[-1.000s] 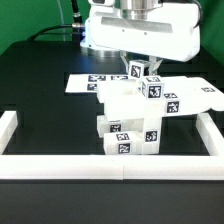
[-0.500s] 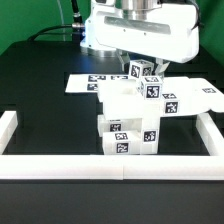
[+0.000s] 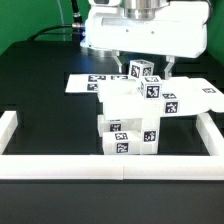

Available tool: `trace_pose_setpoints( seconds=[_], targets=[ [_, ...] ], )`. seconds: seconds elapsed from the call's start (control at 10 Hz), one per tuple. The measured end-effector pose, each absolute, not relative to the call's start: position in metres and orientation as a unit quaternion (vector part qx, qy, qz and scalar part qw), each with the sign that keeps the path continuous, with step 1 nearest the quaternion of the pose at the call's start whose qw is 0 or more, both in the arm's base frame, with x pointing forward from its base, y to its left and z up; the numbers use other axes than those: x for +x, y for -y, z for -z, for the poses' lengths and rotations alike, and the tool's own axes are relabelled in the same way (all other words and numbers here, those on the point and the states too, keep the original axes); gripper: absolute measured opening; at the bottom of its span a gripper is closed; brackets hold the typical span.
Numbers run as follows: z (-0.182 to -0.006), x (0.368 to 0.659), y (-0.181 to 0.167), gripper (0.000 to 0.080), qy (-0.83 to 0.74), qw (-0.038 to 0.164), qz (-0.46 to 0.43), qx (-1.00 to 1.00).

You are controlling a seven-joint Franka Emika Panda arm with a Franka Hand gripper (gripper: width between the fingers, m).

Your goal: Assemble chair

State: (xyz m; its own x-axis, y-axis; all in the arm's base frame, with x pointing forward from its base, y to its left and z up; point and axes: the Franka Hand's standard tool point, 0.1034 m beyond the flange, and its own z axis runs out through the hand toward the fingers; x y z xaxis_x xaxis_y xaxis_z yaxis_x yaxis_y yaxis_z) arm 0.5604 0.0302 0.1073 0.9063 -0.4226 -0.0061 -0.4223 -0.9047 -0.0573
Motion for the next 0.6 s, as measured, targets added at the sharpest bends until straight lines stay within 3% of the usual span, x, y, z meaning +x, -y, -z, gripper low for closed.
trace_pose_setpoints(
  seconds=[0.6],
  targets=[
    [-0.1068, 0.5595, -0.0269, 0.0649, 0.018, 0.015, 0.007, -1.0]
  ],
)
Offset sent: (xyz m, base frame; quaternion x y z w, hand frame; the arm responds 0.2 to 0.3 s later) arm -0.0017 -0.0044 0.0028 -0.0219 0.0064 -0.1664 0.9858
